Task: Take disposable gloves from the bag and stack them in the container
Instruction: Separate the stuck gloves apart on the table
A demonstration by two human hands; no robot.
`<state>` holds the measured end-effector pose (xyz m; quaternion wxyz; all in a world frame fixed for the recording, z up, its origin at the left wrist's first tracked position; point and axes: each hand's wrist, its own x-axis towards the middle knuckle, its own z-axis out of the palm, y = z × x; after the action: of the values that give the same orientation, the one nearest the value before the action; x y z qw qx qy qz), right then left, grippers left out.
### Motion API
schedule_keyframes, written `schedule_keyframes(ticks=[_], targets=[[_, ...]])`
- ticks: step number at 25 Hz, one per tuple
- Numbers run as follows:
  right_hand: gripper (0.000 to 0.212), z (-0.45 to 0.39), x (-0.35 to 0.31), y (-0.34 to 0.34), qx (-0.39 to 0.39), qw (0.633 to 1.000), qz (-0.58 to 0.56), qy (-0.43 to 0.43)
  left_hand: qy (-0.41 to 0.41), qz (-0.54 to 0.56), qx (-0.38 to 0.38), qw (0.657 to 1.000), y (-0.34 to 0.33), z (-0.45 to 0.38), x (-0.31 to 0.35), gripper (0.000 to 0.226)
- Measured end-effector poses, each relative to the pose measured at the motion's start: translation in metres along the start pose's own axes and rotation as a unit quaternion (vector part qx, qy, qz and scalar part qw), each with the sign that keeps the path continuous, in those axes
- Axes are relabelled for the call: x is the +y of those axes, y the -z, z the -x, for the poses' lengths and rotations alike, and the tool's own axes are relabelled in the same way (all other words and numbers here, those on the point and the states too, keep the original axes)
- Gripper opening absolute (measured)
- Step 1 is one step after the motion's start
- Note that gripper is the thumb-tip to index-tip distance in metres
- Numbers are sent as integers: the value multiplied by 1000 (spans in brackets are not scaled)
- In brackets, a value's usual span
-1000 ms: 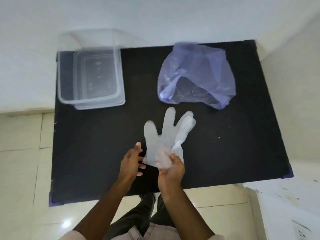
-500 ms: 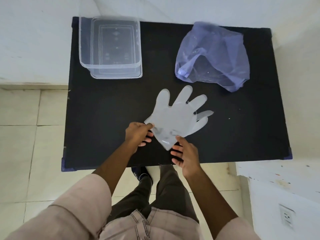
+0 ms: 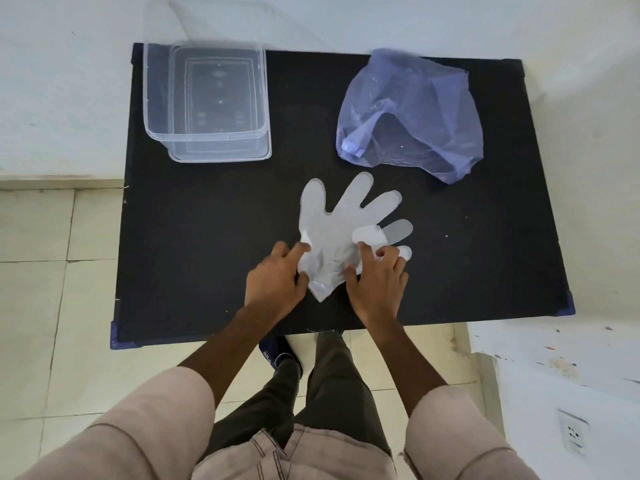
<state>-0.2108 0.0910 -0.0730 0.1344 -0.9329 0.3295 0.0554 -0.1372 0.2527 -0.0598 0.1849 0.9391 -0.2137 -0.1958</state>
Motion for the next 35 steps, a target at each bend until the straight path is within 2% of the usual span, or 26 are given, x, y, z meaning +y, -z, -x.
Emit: schedule_keyframes(ticks=[1, 3, 5, 6, 8, 9, 11, 12, 14, 16, 18, 23, 26, 28, 31, 35], targets=[[48, -4, 3, 0, -9, 1000, 1, -3, -3, -17, -3, 1000, -3, 0, -1, 42], [52, -11, 6, 2, -22, 998, -27, -50, 21, 17, 22, 999, -4, 1, 0, 40], [57, -15, 3, 4, -3, 992, -79, -100, 96, 121, 63, 986, -5, -2, -2, 37], [57, -15, 0, 6, 24, 989, -110, -99, 137, 171, 71, 973, -4, -5, -3, 40], [49, -14, -10, 6, 52, 982, -183, -19, 183, 236, 56, 953, -6, -14, -9, 49], [42, -14, -17, 5, 31, 974, -219, 40, 194, 265, 44, 943, -5, -18, -12, 53], [35, -17, -33, -1, -60, 959, -252, 119, 225, 341, 17, 913, 2, -27, -14, 50], [35, -20, -40, -4, -96, 954, -254, 128, 245, 379, 4, 892, 7, -31, -15, 44], [35, -23, -50, -11, -118, 952, -254, 126, 276, 422, -22, 863, 14, -39, -17, 27], [32, -23, -56, -13, -116, 948, -265, 131, 287, 430, -46, 855, 18, -44, -20, 15], [30, -22, -61, -13, -120, 945, -274, 131, 292, 426, -51, 855, 20, -48, -23, 15], [41, -23, -76, -13, -132, 943, -292, 87, 306, 448, -11, 840, 28, -49, -17, 26], [49, -22, -78, -10, -131, 948, -279, 74, 302, 495, -22, 814, 33, -48, -12, 36], [43, -22, -79, -8, -141, 947, -280, 70, 294, 511, -32, 807, 36, -48, -11, 34], [28, -24, -79, -5, -167, 922, -343, 62, 286, 518, -57, 804, 39, -49, -13, 31], [20, -26, -74, -4, -191, 880, -435, 17, 278, 526, -77, 800, 38, -49, -20, 30]])
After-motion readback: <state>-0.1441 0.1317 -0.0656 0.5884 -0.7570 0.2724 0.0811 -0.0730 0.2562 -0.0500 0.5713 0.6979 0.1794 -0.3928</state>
